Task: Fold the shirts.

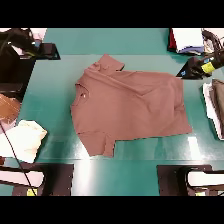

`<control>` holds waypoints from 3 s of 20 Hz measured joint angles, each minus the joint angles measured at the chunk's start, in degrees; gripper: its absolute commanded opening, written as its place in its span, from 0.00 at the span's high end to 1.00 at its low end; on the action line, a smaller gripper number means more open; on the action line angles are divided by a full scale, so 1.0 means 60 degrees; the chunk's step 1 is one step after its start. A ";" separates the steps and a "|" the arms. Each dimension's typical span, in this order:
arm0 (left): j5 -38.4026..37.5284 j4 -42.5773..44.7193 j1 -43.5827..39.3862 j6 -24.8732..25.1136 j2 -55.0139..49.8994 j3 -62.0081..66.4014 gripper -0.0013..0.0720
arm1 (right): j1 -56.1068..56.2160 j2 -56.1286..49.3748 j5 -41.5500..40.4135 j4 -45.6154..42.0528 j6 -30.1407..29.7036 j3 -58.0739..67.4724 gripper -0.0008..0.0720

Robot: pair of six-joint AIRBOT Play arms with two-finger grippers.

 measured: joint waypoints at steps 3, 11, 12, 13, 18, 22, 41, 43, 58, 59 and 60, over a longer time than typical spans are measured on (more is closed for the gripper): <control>-0.0044 -0.0219 0.0186 0.0095 0.1147 -0.2175 0.13 | -0.0197 0.1060 -0.0284 0.0182 -0.0364 -0.1741 0.46; 0.1326 -0.1614 0.0295 0.0339 0.4073 -0.9388 0.13 | -0.0284 0.3322 -0.1406 0.0357 -0.0645 -0.5118 0.46; 0.1552 -0.1923 0.0291 0.0408 0.4215 -1.0000 0.13 | -0.0284 0.3461 -0.1464 0.0361 -0.0652 -0.5319 0.46; 0.1774 -0.2171 0.0229 0.0463 0.4320 -1.0586 0.13 | -0.0284 0.3552 -0.1526 0.0364 -0.0663 -0.5475 0.46; 0.3056 -0.3351 -0.0761 0.0645 0.4550 -1.2174 0.13 | -0.0284 0.3712 -0.1628 0.0379 -0.0678 -0.5810 0.46; 0.3861 -0.3803 -0.1599 0.0426 0.4575 -1.2509 0.61 | -0.0284 0.3745 -0.1628 0.0379 -0.0699 -0.5869 0.46; 0.3617 -0.4302 -0.1996 0.0288 0.5581 -1.1074 0.94 | -0.6145 0.3574 -0.2550 -0.0335 -0.1355 -1.0276 0.46; 0.3625 -0.4309 -0.1996 0.0288 0.5584 -1.1060 0.94 | -0.5938 0.3228 -0.3009 0.0222 -0.1501 -1.0404 0.46; 0.2747 -0.2441 -0.2004 -0.0393 0.6830 -0.6543 0.95 | -0.2470 0.4827 -0.4262 0.1089 -0.1741 -0.5297 0.97; 0.2539 -0.2160 -0.2004 -0.0433 0.6918 -0.5603 0.95 | -0.2415 0.5147 -0.4233 0.1089 -0.1745 -0.4510 0.97; 0.2375 -0.1916 -0.2000 -0.0474 0.6991 -0.4554 0.95 | -0.2386 0.5421 -0.4178 0.1078 -0.1745 -0.3789 0.97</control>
